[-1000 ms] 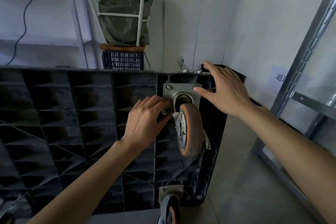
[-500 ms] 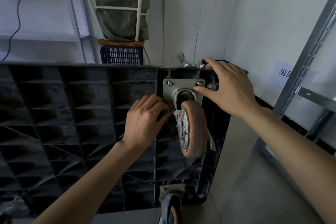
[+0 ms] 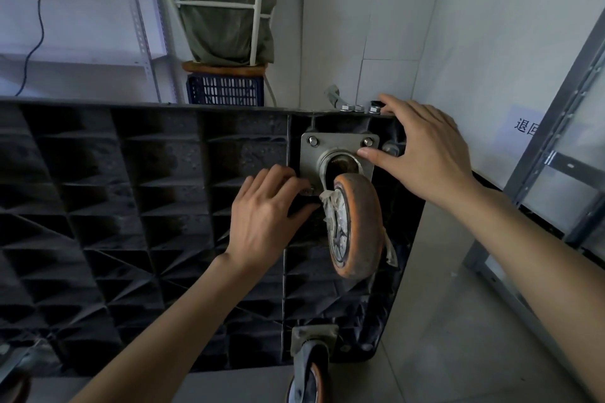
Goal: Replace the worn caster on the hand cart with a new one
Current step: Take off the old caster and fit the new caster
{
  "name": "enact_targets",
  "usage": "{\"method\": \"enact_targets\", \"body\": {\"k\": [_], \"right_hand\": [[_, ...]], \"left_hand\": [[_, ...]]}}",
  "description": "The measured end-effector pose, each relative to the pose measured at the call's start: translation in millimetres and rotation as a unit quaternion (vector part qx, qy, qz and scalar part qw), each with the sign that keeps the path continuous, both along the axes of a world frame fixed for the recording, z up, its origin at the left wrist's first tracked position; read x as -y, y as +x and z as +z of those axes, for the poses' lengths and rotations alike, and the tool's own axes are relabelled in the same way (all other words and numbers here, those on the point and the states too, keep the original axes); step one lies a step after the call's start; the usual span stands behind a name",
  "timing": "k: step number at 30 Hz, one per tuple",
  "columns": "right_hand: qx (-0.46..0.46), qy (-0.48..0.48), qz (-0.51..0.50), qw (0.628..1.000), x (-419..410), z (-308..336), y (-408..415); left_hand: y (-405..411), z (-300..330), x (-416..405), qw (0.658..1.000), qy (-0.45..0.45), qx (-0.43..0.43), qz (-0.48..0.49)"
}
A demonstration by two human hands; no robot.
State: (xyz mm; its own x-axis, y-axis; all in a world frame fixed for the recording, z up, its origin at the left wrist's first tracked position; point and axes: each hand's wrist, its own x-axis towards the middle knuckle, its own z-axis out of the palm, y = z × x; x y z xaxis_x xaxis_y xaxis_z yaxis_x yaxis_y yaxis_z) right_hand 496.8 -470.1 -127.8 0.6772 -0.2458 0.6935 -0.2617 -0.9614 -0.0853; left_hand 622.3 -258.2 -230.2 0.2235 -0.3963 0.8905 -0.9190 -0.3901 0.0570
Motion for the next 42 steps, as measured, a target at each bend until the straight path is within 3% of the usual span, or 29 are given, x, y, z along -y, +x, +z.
{"method": "enact_targets", "body": {"k": [7,12,42], "right_hand": [[0.002,0.001,0.0,1.0,0.1,-0.2,-0.3],[0.004,0.002,0.004,1.0,-0.5,-0.4,-0.1],[0.004,0.015,0.007,1.0,0.1,-0.7,0.7]], "left_hand": [[3.3,0.6,-0.9,0.999,-0.042,-0.026,0.013],[3.4,1.4,1.1,1.0,-0.012,0.007,0.0],[2.1,-1.0,3.7,0.999,-0.033,-0.014,0.032]]}}
